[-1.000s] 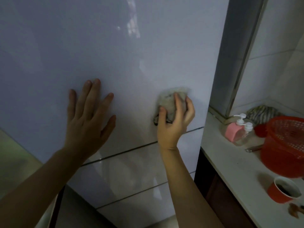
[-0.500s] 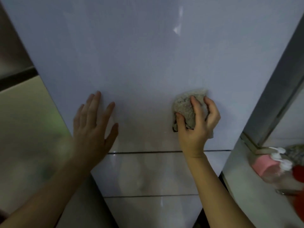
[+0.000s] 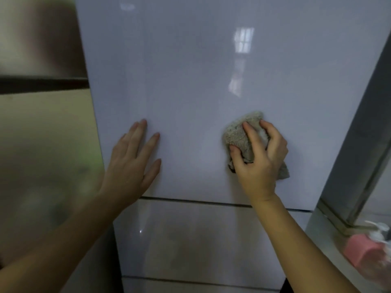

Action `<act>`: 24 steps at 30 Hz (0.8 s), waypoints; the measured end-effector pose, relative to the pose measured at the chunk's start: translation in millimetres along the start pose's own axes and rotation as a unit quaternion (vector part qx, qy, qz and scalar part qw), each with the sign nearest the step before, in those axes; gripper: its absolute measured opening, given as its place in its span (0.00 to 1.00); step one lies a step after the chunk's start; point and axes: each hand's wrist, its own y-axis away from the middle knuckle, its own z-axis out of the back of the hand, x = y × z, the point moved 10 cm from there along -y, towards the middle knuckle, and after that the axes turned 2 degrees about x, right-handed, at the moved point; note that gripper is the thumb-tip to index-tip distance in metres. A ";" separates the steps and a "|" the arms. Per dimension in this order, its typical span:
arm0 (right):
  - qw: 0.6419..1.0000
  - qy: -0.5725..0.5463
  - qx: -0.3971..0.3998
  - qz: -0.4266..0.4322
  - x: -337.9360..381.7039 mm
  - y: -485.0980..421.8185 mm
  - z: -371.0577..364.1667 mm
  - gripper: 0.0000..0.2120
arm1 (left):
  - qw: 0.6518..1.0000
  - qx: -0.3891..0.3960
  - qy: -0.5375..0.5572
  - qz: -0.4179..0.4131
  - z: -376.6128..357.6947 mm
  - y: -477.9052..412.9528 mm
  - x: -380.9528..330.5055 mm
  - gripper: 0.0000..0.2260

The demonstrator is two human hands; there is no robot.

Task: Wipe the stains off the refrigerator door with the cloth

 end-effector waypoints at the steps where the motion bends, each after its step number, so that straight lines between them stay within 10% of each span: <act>1: 1.000 0.003 -0.002 0.011 3.4 -2.2 -1.0 0.22 | 1.000 -0.011 0.001 0.007 -0.2 0.9 4.0 0.26; 14: 0.915 0.025 0.081 0.396 97.5 39.1 -53.0 0.15 | 0.996 -0.084 -0.029 -0.017 -18.8 19.8 16.1 0.27; 24: 0.961 0.045 0.010 0.273 122.0 -77.8 -57.9 0.23 | 0.989 -0.144 -0.022 -0.025 -28.7 55.3 34.5 0.25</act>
